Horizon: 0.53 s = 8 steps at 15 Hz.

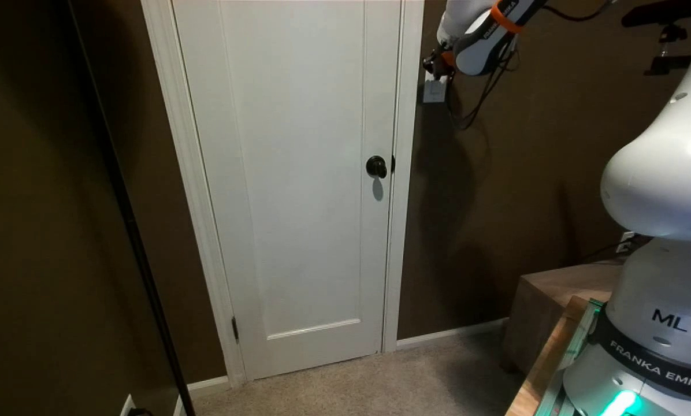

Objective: Flip the switch

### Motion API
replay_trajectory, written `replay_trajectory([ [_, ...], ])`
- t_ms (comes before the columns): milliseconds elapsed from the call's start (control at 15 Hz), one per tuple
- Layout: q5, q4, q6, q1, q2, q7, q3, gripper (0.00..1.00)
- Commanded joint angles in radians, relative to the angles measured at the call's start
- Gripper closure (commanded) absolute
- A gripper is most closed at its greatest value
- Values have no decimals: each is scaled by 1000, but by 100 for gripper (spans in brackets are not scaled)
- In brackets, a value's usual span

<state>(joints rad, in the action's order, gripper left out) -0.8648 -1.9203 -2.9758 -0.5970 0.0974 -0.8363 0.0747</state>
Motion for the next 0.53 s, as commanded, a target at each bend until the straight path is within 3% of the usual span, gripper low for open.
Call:
replay_trajectory([
  [0,-102,84,1,10,64,-85,23,100],
  [67,-87,72,8,10,60,-78,16,100],
  [200,160,-115,54,3,-56,145,-62,100],
  [267,221,-177,65,-2,-99,195,-95,100],
  [467,464,-260,207,1,-180,366,-202,100],
])
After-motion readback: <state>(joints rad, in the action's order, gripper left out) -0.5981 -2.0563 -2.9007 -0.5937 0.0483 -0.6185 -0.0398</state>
